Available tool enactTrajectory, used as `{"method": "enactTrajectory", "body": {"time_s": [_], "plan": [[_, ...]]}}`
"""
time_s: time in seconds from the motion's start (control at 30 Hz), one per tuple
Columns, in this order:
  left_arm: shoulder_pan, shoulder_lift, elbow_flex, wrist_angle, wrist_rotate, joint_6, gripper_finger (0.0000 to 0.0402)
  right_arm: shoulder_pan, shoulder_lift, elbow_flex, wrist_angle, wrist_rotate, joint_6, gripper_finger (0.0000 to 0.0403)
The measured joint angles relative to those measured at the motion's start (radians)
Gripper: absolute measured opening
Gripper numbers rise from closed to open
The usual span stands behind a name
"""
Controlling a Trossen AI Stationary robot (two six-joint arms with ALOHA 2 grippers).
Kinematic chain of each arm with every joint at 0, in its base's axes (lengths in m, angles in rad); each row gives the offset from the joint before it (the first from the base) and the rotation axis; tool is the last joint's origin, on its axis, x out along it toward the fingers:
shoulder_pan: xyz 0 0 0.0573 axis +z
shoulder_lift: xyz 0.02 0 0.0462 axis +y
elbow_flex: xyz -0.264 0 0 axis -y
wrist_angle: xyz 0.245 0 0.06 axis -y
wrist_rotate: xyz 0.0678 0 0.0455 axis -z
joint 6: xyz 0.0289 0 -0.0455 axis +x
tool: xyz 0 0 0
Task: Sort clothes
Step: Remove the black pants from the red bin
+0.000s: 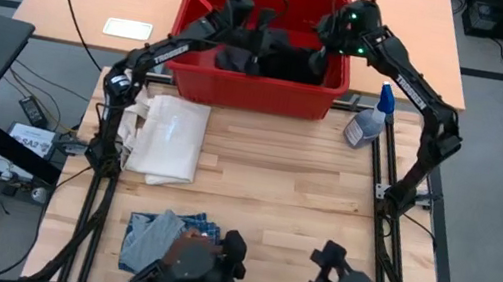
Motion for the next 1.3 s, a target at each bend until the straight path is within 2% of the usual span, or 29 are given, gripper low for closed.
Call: {"method": "enactTrajectory", "body": {"time_s": [0.17, 0.3, 0.57, 0.63, 0.73, 0.83, 0.97, 1.13, 1.3], "plan": [[-0.005, -0.054, 0.0, -0.01, -0.002, 0.032, 0.0018, 0.0, -0.064, 0.001, -0.086, -0.032, 0.056, 0.0334], [-0.015, -0.086, 0.0, -0.006, -0.018, 0.035, 0.0018, 0.005, -0.09, 0.0, -0.165, -0.131, 0.133, 0.0336], [-0.044, -0.115, 0.001, -0.015, -0.058, 0.035, 0.0018, 0.064, -0.067, 0.0, -0.16, -0.242, 0.188, 0.0339], [-0.052, -0.115, 0.001, -0.029, -0.082, 0.034, 0.0018, 0.083, -0.064, -0.002, -0.173, -0.211, 0.185, 0.0339], [-0.063, -0.117, 0.001, -0.031, -0.086, 0.034, 0.0018, 0.121, -0.057, -0.024, -0.185, -0.07, 0.126, 0.0339], [-0.073, -0.118, 0.001, -0.031, -0.092, 0.026, 0.0018, 0.129, -0.045, -0.058, -0.194, 0.024, 0.091, 0.0337], [-0.078, -0.143, 0.0, -0.047, -0.092, 0.008, 0.0018, 0.107, -0.046, -0.095, -0.202, 0.085, 0.11, 0.0322], [-0.082, -0.194, 0.0, -0.067, -0.092, 0.013, 0.0018, 0.064, -0.046, -0.095, -0.226, 0.077, 0.114, 0.0301], [-0.08, -0.228, 0.002, -0.069, -0.086, -0.036, 0.0018, 0.045, -0.046, -0.096, -0.146, -0.094, 0.129, 0.0261]]}}
